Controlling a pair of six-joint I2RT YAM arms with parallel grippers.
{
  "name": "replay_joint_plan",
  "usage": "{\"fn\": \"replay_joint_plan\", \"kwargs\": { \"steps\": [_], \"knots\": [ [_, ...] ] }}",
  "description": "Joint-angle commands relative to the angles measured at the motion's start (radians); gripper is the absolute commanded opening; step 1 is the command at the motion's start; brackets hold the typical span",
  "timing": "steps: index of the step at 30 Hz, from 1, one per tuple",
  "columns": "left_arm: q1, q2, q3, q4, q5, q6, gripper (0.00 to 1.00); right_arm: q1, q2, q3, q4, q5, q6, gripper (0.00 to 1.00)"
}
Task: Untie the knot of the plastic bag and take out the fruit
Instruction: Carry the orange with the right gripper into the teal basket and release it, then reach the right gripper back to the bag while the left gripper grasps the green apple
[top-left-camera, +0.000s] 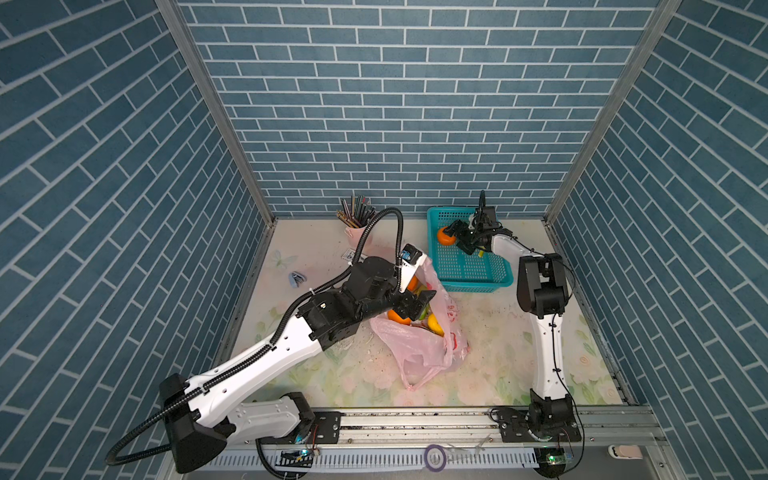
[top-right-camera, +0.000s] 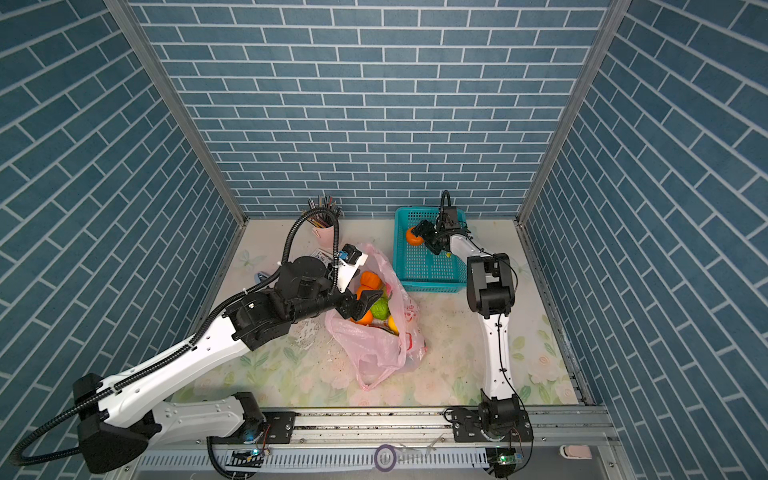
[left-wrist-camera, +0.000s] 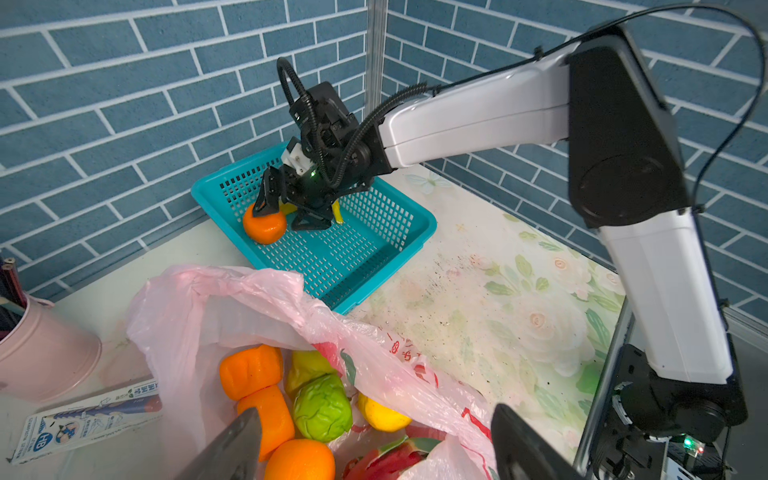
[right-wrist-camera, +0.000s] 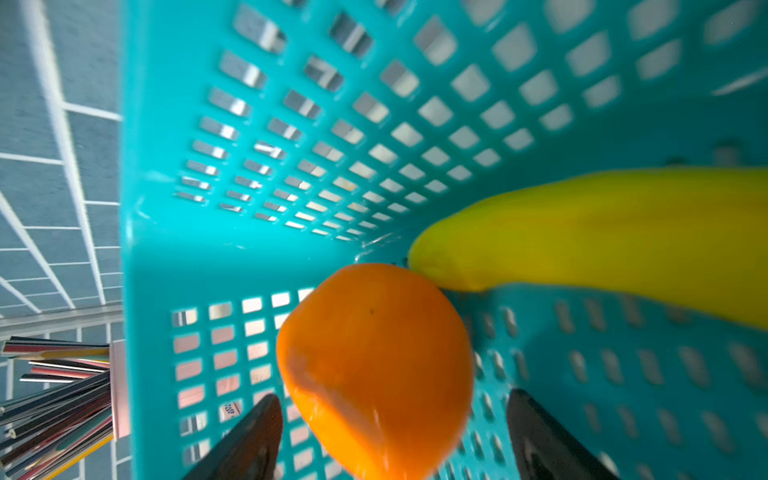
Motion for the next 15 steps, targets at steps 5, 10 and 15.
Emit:
{"fn": "replay_joint_plan", "kwargs": {
  "steps": [5,10,15],
  "knots": [
    [-0.007,0.039,-0.016,-0.011,-0.009,-0.036,0.86,-0.018,-0.317,-0.170,-0.070,0.061,-0.144,0.85],
    [-0.010,0.111,-0.011,-0.019,-0.028,-0.074,0.75,-0.016,-0.590,-0.357,-0.084,0.038,-0.229,0.85],
    [-0.025,0.188,-0.020,-0.015,-0.058,-0.059,0.65,-0.007,-0.852,-0.517,-0.131,-0.009,-0.292,0.84]
  ]
}}
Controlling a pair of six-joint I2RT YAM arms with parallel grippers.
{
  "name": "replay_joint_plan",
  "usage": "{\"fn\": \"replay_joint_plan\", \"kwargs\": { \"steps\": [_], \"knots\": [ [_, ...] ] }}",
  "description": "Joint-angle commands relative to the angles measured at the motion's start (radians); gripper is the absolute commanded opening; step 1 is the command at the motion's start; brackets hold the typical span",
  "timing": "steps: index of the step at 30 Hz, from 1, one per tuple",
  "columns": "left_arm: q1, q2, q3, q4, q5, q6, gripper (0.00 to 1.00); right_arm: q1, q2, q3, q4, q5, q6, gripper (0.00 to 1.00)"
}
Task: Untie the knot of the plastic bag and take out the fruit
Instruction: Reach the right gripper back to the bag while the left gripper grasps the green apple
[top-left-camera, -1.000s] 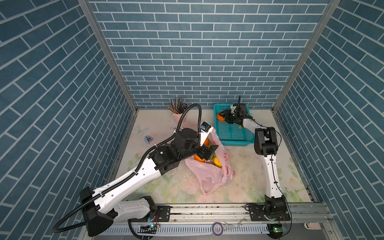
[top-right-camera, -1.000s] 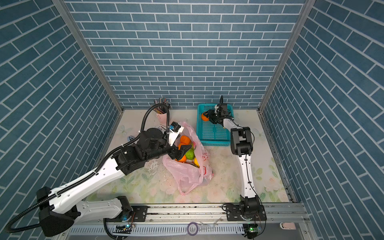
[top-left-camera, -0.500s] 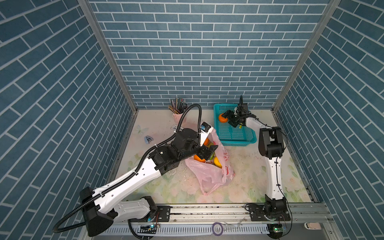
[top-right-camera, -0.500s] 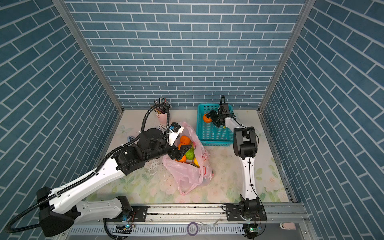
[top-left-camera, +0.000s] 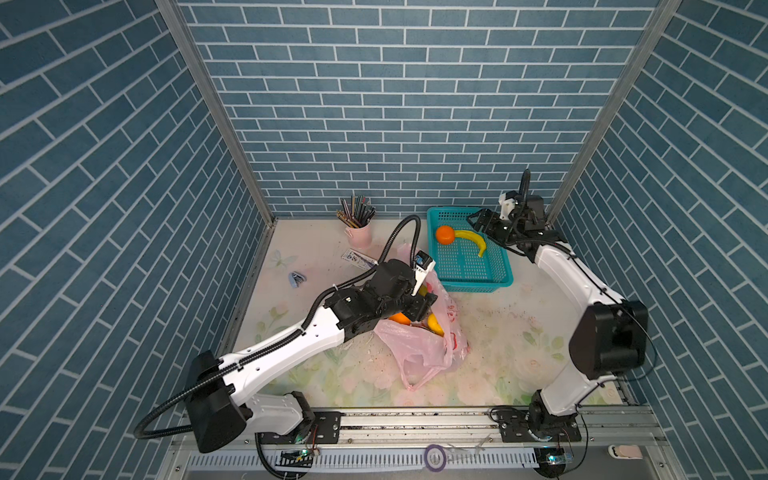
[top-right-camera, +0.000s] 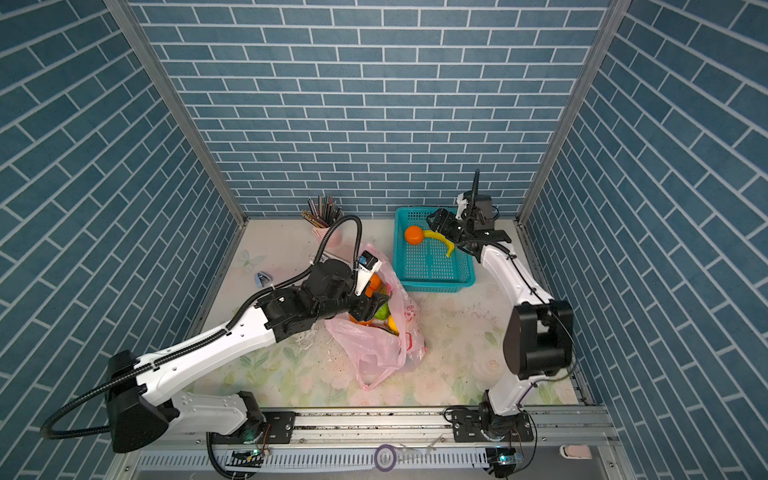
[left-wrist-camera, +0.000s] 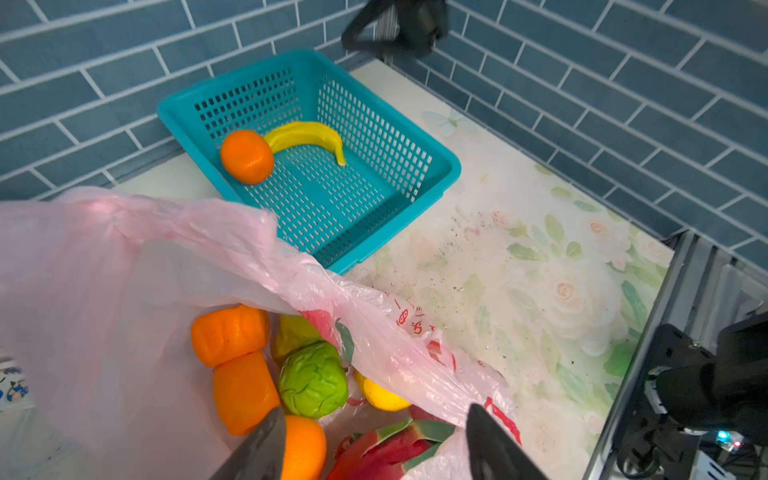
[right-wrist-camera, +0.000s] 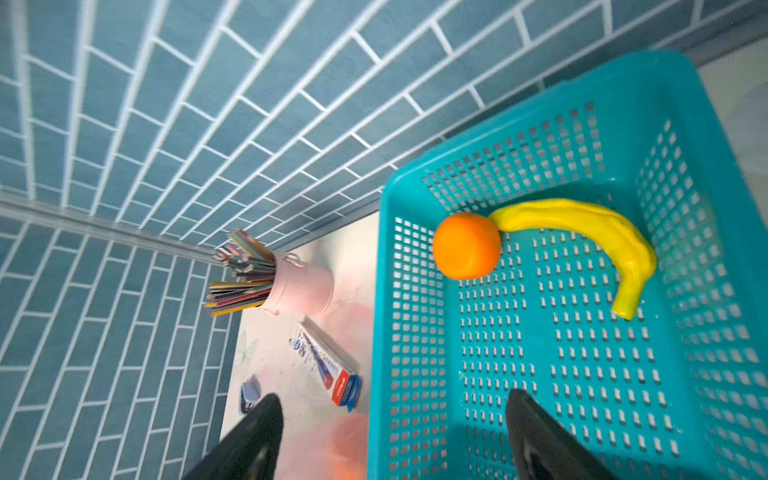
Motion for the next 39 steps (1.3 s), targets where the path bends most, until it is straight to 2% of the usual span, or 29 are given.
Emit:
{"fn": "replay_joint_plan", "kwargs": {
  "steps": [1,8,12,15,26,28,32,39],
  "knots": [
    [-0.011,0.047,-0.007,-0.020,-0.035,-0.008,0.62,0.018,-0.150,-0.100,-0.069,-0.031,-0.092,0.84],
    [-0.010,0.174,0.036,-0.133,-0.129,-0.027,0.55,0.114,-0.420,-0.287,-0.170,-0.061,-0.074,0.83],
    [-0.003,0.241,0.054,-0.175,-0.189,-0.032,0.54,0.192,-0.521,-0.366,-0.214,-0.035,-0.020,0.82],
    [0.013,0.285,0.050,-0.158,-0.186,-0.038,0.54,0.229,-0.567,-0.420,-0.193,-0.026,0.016,0.82],
    [0.073,0.411,0.037,0.037,-0.123,-0.021,0.56,0.239,-0.574,-0.419,-0.187,-0.003,0.043,0.82],
    [0.080,0.436,0.050,0.057,-0.113,-0.012,0.58,0.240,-0.574,-0.414,-0.192,0.002,0.043,0.82],
    [0.103,0.492,0.082,0.057,-0.115,-0.005,0.70,0.242,-0.581,-0.406,-0.203,0.006,0.045,0.82],
    [0.114,0.556,0.084,0.066,-0.101,0.007,0.76,0.243,-0.588,-0.405,-0.202,0.016,0.052,0.82]
  ]
}}
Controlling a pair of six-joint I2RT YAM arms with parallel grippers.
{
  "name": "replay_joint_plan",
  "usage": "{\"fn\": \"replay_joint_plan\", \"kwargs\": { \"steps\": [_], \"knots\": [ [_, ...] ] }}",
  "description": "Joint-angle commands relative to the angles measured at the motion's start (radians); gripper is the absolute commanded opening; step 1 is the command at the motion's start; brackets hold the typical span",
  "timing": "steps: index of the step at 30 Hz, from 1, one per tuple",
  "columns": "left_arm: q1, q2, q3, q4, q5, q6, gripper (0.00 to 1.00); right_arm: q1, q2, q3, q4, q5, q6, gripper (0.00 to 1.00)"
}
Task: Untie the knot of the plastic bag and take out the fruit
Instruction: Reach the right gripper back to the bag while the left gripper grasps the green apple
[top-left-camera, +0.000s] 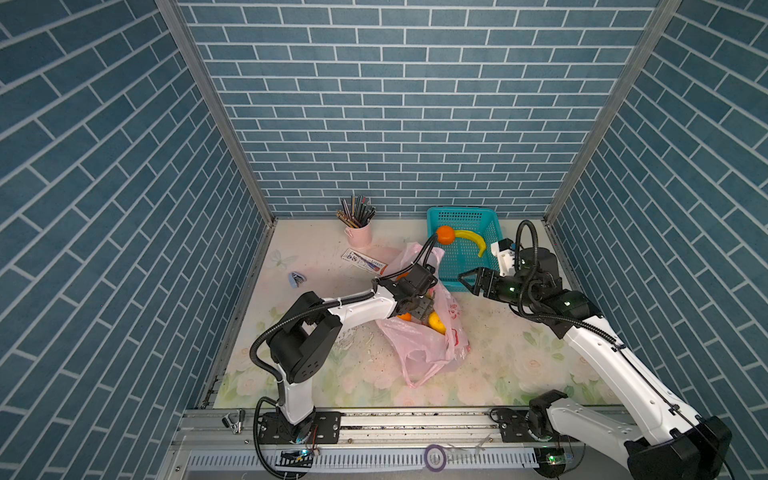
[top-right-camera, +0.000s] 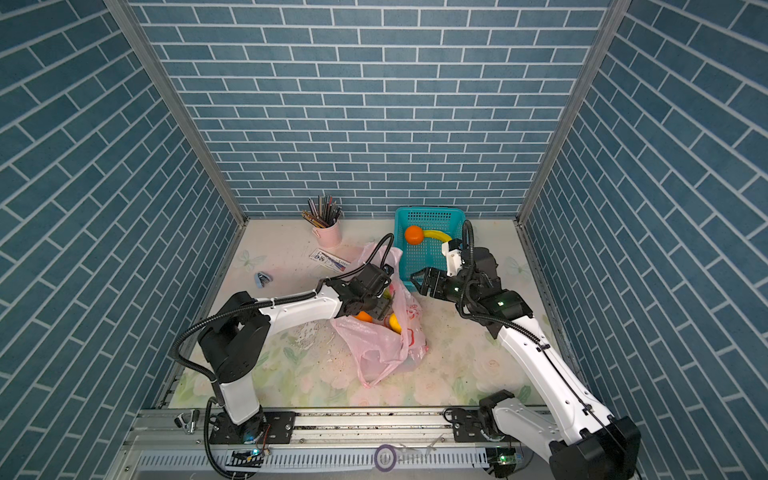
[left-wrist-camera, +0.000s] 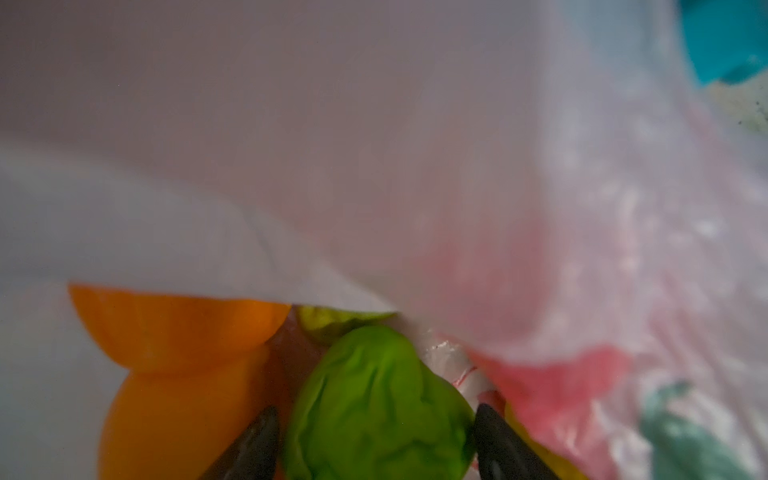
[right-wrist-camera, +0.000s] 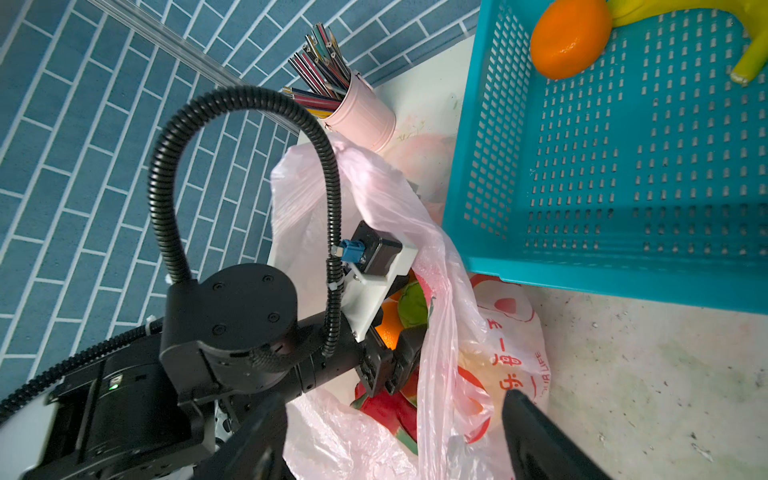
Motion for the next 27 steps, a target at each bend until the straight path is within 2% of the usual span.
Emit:
{"fn": "replay_joint_plan", "kwargs": {
  "steps": [1,5,11,13,27],
  "knots": [
    [0.009,0.040,0.013,0.002,0.012,-0.001,0.77,0.005,-0.019,0.028,-0.007,0.017,0.023,0.82],
    [0.010,0.054,0.012,0.026,0.042,-0.007,0.77,0.006,-0.012,0.030,-0.007,0.016,0.024,0.82],
    [0.013,0.031,0.005,0.023,0.064,-0.019,0.58,0.005,-0.014,0.027,-0.007,0.020,0.032,0.81],
    [0.012,0.003,-0.011,0.027,0.070,-0.022,0.55,0.006,-0.018,0.028,-0.006,0.026,0.036,0.81],
    [0.012,-0.343,-0.191,0.200,0.205,-0.019,0.48,0.005,-0.042,0.047,0.003,0.063,0.057,0.81]
  ]
}}
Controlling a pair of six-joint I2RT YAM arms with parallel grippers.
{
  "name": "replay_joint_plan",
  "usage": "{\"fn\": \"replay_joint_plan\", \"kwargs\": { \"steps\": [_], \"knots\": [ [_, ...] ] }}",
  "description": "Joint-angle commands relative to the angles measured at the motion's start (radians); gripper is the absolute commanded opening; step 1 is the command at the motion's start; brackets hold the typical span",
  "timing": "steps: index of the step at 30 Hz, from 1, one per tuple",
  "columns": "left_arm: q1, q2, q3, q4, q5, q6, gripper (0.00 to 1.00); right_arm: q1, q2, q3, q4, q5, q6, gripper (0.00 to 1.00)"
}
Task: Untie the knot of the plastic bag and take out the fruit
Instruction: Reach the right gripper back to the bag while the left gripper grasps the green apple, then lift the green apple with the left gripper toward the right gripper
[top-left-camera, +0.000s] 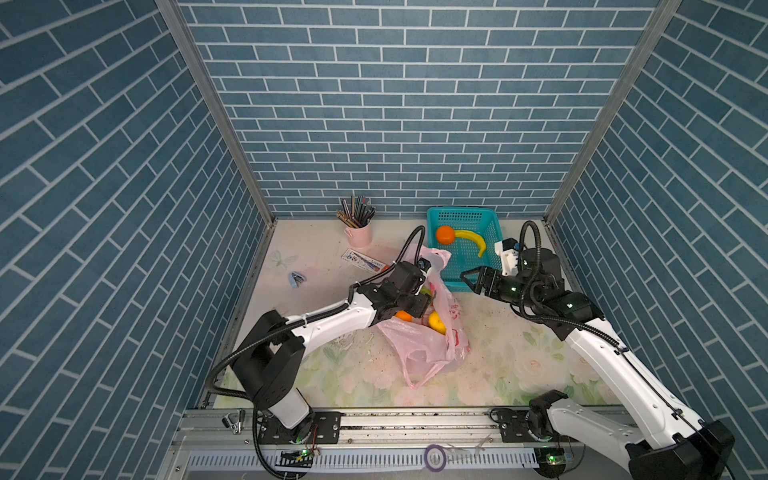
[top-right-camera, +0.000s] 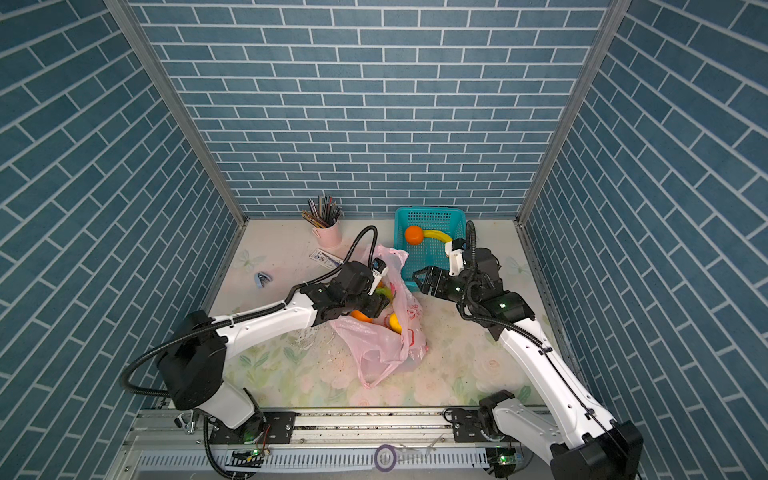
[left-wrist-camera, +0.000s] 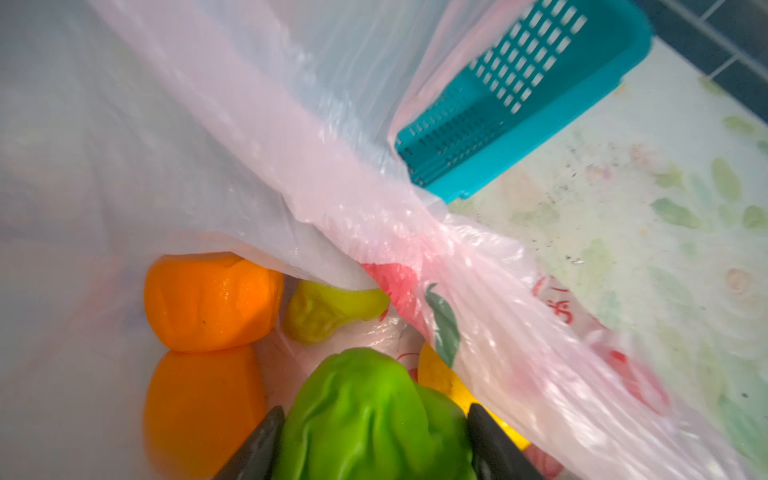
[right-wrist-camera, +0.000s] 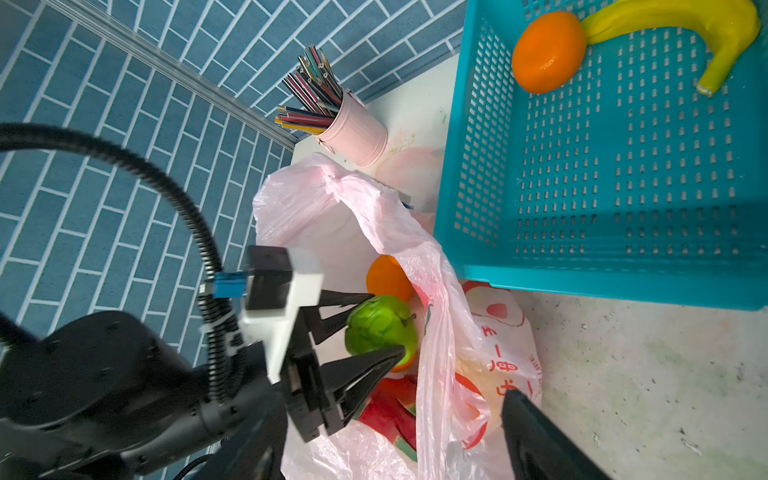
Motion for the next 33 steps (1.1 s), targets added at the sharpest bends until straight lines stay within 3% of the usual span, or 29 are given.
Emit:
{"fn": "replay_joint_plan", "kwargs": {
  "steps": [1,7,12,21,33],
  "knots": [
    [0.005,-0.086,-0.049,0.099,0.070,0.008,0.47,0.006,-0.025,0.049,0.004,0.025,0.032,0.81],
    [0.004,-0.242,-0.168,0.365,0.175,0.104,0.46,0.005,-0.035,0.071,0.025,-0.003,0.035,0.82],
    [0.005,-0.272,-0.174,0.540,0.262,0.237,0.46,0.004,-0.039,0.100,0.048,-0.107,0.006,0.84],
    [0.002,-0.238,-0.102,0.718,0.422,0.344,0.46,0.001,-0.021,0.119,0.116,-0.358,0.013,0.90],
    [-0.042,-0.210,-0.048,0.748,0.452,0.400,0.46,0.003,0.023,0.084,0.278,-0.461,0.097,0.89]
  ]
}}
